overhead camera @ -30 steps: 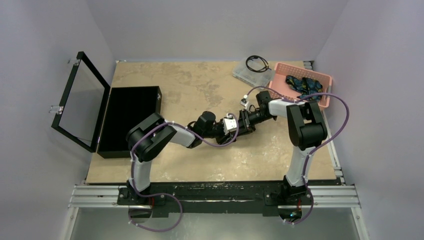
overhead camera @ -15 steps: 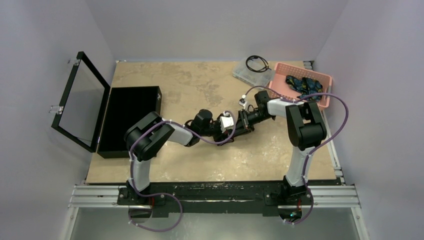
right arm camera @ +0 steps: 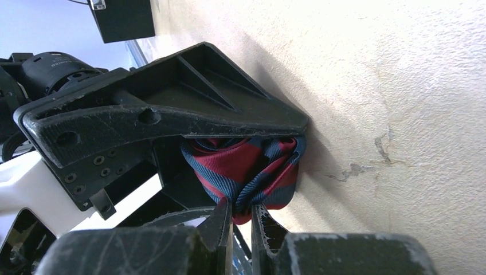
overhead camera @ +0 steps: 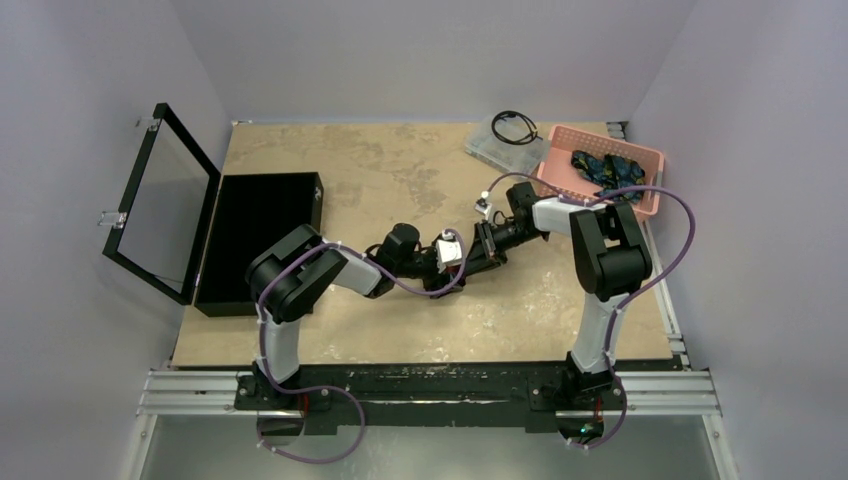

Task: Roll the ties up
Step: Roll the tie at the center of the board, then pick up the tie at the center of the board.

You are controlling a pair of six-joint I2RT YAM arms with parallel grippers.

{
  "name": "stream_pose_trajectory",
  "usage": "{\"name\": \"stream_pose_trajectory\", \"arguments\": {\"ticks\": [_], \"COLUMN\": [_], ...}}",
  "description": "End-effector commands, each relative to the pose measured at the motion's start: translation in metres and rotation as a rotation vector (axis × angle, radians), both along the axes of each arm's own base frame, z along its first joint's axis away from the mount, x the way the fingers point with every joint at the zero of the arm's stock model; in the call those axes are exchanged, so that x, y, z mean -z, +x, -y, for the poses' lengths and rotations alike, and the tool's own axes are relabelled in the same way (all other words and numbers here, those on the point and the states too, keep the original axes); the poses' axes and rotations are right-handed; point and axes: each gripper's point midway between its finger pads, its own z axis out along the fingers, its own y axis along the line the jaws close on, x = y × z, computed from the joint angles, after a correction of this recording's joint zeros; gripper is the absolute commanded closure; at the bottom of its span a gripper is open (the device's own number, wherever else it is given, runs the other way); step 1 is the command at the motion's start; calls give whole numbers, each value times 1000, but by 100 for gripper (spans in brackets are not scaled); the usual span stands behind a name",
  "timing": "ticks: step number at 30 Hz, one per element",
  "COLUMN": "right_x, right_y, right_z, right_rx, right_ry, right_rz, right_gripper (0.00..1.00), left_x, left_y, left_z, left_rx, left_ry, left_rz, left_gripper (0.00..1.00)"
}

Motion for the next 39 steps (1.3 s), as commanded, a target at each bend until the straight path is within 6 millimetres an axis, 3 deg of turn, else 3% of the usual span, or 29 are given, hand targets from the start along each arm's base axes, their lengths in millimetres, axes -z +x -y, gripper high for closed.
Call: {"name": "stream_pose_trajectory", "arguments": {"ticks": [1,5,7,9,12,18,20,25,29,32,35,39], "right_x": [15,13,12,11,13,23,25,11,1,-1,-1,-1], "right_y": [17,15,17,19,20,23,24,23,19,19,18,18], "right_z": [4,2,2,2,1,0,-1,-7,-14,-16,-19,-20], "right_rx": [-15,-18,-13,-7,2,9,8,-4,-19,-18,-25,-35], "right_ry": [-67,-51,-52,-54,-53,-80,-75,-24,0,15,19,28], "right_rz": [100,89,94,93,83,77,72,77,75,69,67,71], "right_gripper": [100,100,89,66,44,24,23,35,23,24,34,63], "left_x": [10,13,16,20,26,30,31,32,34,36,37,37], "left_y": [-16,-16,-15,-17,-19,-22,-22,-22,-22,-21,-20,-21], "left_z": [-7,-6,-6,-7,-10,-12,-12,-13,-12,-12,-11,-12], "left_rx": [31,44,43,49,52,60,62,61,62,62,62,63], "left_ry": [32,47,55,63,76,86,88,94,100,105,110,112], "left_rz": [-36,-42,-44,-48,-53,-57,-59,-62,-70,-76,-78,-85], "left_gripper": [39,69,78,82,85,86,86,86,85,84,83,80]}}
